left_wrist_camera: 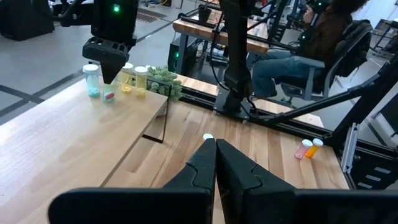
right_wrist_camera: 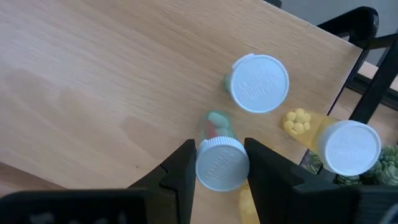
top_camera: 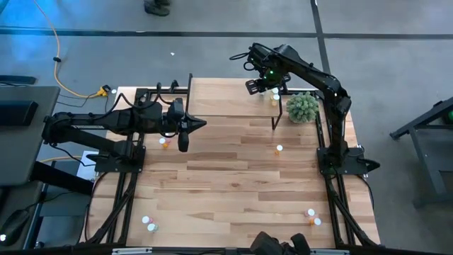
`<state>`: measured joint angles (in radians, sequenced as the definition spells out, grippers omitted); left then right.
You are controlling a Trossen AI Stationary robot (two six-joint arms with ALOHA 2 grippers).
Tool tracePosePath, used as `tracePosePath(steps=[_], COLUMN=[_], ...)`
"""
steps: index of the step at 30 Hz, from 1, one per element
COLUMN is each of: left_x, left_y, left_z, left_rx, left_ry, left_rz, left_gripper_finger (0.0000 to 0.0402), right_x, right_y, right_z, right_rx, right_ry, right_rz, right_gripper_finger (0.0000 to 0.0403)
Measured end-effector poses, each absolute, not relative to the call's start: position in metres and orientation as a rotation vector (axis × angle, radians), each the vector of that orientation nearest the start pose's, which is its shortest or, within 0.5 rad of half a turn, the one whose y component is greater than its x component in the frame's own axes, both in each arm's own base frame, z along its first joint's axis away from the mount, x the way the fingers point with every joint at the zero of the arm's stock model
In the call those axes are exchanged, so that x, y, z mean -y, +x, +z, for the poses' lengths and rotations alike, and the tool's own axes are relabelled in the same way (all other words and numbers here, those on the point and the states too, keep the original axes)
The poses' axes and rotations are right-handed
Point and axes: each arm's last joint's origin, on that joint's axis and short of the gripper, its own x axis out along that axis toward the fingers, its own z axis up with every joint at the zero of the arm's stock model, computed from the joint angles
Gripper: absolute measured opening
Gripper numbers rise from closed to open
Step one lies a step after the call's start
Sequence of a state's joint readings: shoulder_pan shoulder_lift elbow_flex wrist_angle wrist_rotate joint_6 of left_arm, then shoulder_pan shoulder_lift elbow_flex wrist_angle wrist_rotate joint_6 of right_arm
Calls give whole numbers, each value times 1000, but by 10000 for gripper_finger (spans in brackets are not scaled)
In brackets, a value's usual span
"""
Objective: Pick and place medicine bottles onto shelf by color
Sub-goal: Put the right blue pill bottle on the shelf aligned with the other blue pill bottle, then put the blue pill bottle on the shelf aligned with the other blue pill bottles
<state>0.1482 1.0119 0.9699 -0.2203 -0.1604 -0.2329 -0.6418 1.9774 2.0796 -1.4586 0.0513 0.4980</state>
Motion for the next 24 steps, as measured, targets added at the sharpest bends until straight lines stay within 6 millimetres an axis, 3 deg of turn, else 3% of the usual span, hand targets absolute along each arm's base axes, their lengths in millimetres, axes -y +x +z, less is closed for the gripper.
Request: tracePosePath(steps=[24], left_x=[-37], left_y=[217], left_z=[352], left_rx=[-226], left_ry=[-228], left_rz=[336], left_gripper_finger=[0], right_x=[230], right_y=[306], right_z=[336], right_rx=[-1154], right_ry=[823], right_rz=[-927], right_gripper_finger=[194])
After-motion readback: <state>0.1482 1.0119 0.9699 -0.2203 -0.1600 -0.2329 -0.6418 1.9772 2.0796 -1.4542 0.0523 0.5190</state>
